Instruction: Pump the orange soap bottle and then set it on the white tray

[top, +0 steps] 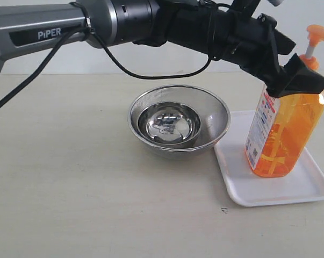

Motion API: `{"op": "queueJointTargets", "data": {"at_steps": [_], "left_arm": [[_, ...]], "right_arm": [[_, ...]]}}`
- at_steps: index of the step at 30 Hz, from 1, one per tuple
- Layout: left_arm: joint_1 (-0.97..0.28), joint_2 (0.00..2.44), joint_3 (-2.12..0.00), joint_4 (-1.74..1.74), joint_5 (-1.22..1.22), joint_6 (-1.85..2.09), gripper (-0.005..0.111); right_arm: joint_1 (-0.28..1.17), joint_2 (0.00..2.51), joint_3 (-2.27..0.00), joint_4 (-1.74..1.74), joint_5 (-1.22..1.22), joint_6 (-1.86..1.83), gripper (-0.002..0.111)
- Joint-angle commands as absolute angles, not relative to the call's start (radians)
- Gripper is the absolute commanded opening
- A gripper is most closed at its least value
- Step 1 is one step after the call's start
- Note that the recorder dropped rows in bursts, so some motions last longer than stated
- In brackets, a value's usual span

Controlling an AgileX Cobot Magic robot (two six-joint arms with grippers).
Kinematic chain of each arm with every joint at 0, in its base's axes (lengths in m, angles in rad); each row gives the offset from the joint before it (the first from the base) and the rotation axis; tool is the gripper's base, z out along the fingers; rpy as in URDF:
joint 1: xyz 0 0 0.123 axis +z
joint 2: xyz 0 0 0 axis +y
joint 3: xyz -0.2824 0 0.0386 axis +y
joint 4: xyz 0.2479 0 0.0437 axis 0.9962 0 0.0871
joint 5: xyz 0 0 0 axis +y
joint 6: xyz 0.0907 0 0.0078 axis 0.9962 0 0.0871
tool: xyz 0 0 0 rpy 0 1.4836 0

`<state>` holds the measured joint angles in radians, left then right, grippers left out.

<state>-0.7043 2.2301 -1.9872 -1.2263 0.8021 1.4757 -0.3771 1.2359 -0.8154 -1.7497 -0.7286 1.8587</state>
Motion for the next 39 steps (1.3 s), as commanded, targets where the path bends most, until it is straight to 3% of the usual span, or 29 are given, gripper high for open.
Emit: {"op": "queueJointTargets", "data": {"at_steps": [1,11,23,39], "left_arm": [[-0.709,2.196,-1.99,-1.145,0.838,1.472,0.107],[-0.675,2.153,-1.99,-1.102,0.876,1.378,0.106],[-0.48,2.136,-1.99,-1.228,1.221,1.363,0.106],[-0.318,2.123,-1.974,-1.259,1.221,1.331,0.106]], "right_arm": [[-0.38,1.229,-0.811,-1.744,-0.709,1.848,0.0],[-0.38,1.229,-0.811,-1.744,-0.67,1.848,0.0],[-0.38,1.229,-0.809,-1.744,-0.613,1.824,0.0],[-0.38,1.229,-0.788,-1.744,-0.553,1.796,0.0]]}}
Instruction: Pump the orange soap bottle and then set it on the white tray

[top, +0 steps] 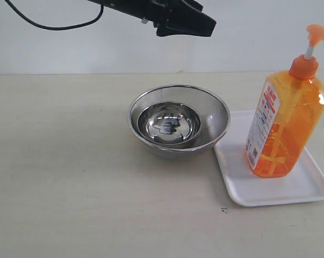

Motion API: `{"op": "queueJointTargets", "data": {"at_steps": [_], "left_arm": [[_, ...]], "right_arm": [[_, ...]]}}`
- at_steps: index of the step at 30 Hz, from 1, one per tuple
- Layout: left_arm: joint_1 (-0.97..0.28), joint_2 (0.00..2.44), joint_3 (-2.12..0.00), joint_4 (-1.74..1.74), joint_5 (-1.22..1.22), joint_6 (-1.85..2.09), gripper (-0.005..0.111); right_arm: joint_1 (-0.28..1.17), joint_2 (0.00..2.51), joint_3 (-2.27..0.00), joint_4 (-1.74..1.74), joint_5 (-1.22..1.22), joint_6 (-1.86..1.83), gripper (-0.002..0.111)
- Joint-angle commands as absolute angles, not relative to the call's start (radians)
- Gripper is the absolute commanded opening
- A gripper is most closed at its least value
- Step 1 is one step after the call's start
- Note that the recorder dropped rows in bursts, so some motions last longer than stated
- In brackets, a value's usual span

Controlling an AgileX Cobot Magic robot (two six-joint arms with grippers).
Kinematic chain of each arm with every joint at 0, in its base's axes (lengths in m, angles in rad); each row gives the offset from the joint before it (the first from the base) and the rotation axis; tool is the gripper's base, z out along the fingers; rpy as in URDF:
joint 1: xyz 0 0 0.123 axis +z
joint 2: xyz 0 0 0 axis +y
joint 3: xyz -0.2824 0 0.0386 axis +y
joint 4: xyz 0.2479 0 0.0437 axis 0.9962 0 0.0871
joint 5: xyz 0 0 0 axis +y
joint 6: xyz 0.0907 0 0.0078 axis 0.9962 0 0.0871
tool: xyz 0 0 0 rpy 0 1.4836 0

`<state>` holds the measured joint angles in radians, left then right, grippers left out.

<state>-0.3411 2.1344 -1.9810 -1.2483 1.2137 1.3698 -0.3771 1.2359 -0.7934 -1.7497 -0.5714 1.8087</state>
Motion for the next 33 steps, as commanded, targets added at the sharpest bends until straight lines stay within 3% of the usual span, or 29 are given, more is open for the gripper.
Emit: {"op": "queueJointTargets", "data": {"at_steps": [1,23,25,29,33], "left_arm": [[-0.313,2.123,-1.974,-1.259,1.221,1.315,0.106],[-0.311,2.123,-1.974,-1.266,1.221,1.354,0.106],[-0.311,2.123,-1.974,-1.259,1.221,1.354,0.092],[-0.311,2.123,-1.974,-1.259,1.221,1.354,0.008],[-0.311,2.123,-1.974,-1.281,1.221,1.361,0.006]], "right_arm": [[-0.38,1.229,-0.788,-1.744,-0.553,1.796,0.0],[-0.38,1.229,-0.788,-1.744,-0.551,1.796,0.0],[-0.38,1.229,-0.788,-1.744,-0.551,1.796,0.0],[-0.38,1.229,-0.788,-1.744,-0.551,1.796,0.0],[-0.38,1.229,-0.788,-1.744,-0.551,1.796,0.0]]}}
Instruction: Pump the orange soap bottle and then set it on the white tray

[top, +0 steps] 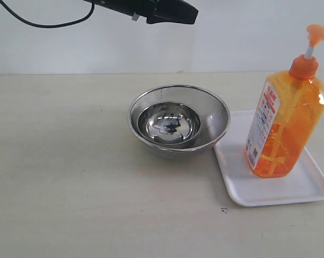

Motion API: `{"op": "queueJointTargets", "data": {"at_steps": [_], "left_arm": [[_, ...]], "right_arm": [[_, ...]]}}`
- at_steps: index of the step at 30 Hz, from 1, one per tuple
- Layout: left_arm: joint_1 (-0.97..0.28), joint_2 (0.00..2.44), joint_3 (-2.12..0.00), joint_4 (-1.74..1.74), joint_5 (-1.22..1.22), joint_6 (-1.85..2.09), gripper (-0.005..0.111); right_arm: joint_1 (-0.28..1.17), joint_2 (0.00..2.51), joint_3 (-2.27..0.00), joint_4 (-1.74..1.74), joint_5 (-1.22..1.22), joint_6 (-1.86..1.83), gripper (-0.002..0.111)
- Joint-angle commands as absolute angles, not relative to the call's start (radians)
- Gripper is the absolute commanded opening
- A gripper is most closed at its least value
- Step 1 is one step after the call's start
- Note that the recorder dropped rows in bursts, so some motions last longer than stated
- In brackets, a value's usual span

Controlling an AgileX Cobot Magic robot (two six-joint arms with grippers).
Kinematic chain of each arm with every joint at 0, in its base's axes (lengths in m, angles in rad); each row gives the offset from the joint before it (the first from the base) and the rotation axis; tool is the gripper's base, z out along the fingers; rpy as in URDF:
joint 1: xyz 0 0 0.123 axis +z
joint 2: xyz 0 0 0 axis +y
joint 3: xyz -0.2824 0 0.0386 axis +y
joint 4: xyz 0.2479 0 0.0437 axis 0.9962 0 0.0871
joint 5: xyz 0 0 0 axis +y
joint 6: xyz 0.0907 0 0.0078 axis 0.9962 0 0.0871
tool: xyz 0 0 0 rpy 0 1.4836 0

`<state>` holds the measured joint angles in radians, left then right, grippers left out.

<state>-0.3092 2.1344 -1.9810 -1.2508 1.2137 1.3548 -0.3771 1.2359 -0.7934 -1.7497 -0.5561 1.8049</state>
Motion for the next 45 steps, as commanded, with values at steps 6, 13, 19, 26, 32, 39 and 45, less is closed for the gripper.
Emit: {"op": "queueJointTargets", "data": {"at_steps": [6,13,19,26,32,39,45], "left_arm": [[-0.311,2.123,-1.974,-1.309,1.157,1.365,0.005],[-0.311,2.085,-1.974,-1.208,0.871,1.386,0.005],[-0.292,2.019,-1.972,-1.185,0.741,1.417,0.005],[-0.238,1.948,-1.893,-1.147,0.703,1.406,0.005],[-0.189,1.868,-1.764,-1.143,0.645,1.406,0.005],[-0.134,1.801,-1.584,-1.157,0.639,1.465,0.005],[-0.085,1.68,-1.411,-1.215,0.537,1.524,0.005]], "right_arm": [[-0.38,1.229,-0.788,-1.744,-0.552,1.789,0.0],[-0.38,1.231,-0.788,-1.744,-0.549,1.759,0.0],[-0.38,1.231,-0.788,-1.744,-0.522,1.741,0.0],[-0.38,1.231,-0.788,-1.744,-0.501,1.674,0.0],[-0.38,1.231,-0.788,-1.744,-0.501,1.656,0.0],[-0.38,1.231,-0.788,-1.744,-0.501,1.647,0.0],[-0.38,1.231,-0.788,-1.744,-0.493,1.643,0.0]]}}
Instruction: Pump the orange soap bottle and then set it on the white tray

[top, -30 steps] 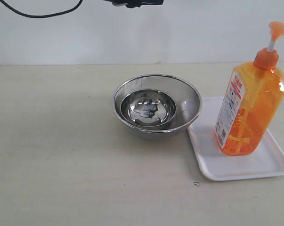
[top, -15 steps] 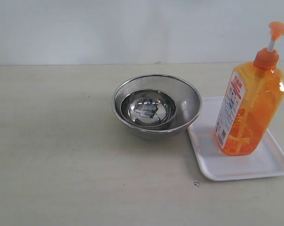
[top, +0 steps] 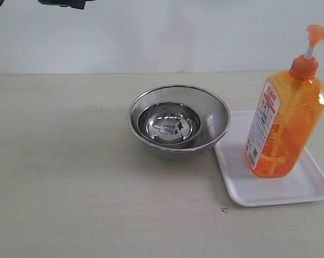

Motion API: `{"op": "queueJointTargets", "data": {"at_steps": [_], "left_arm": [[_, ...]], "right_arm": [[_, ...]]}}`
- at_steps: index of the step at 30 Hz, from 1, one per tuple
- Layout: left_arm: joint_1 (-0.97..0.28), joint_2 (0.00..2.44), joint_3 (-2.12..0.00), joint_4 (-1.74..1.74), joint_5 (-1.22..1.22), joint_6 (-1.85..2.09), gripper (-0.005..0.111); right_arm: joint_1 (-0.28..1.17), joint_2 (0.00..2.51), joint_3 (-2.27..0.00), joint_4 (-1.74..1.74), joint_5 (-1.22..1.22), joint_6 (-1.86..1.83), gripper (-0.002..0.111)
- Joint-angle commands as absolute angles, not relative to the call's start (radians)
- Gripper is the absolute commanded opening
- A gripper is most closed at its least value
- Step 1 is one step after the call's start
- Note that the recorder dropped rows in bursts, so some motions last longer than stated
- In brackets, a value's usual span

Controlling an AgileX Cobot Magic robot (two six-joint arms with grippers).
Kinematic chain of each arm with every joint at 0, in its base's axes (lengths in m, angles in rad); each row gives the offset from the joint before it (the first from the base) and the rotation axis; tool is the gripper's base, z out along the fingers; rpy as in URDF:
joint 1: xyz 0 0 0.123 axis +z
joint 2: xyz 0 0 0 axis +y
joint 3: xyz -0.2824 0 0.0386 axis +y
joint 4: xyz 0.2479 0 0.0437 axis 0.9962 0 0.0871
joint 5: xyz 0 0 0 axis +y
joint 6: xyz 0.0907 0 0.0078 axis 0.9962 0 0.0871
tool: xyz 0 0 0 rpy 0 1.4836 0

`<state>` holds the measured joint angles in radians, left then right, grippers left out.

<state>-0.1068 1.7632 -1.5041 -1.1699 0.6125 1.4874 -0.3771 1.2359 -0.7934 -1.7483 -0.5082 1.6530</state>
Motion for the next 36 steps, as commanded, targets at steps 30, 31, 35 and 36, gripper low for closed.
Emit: {"op": "queueJointTargets", "data": {"at_steps": [30,31,35,36], "left_arm": [[-0.08,1.363,-1.052,-1.285,0.251,1.56,0.005],[-0.08,1.363,-1.052,-1.285,0.251,1.56,0.005],[-0.08,1.363,-1.052,-1.285,0.251,1.56,0.005],[-0.08,1.363,-1.052,-1.285,0.251,1.56,0.005]], "right_arm": [[-0.38,1.231,-0.788,-1.744,-0.515,1.678,0.0],[-0.38,1.231,-0.788,-1.744,-0.515,1.678,0.0],[-0.38,1.231,-0.788,-1.744,-0.515,1.678,0.0],[-0.38,1.231,-0.788,-1.744,-0.515,1.678,0.0]]}}
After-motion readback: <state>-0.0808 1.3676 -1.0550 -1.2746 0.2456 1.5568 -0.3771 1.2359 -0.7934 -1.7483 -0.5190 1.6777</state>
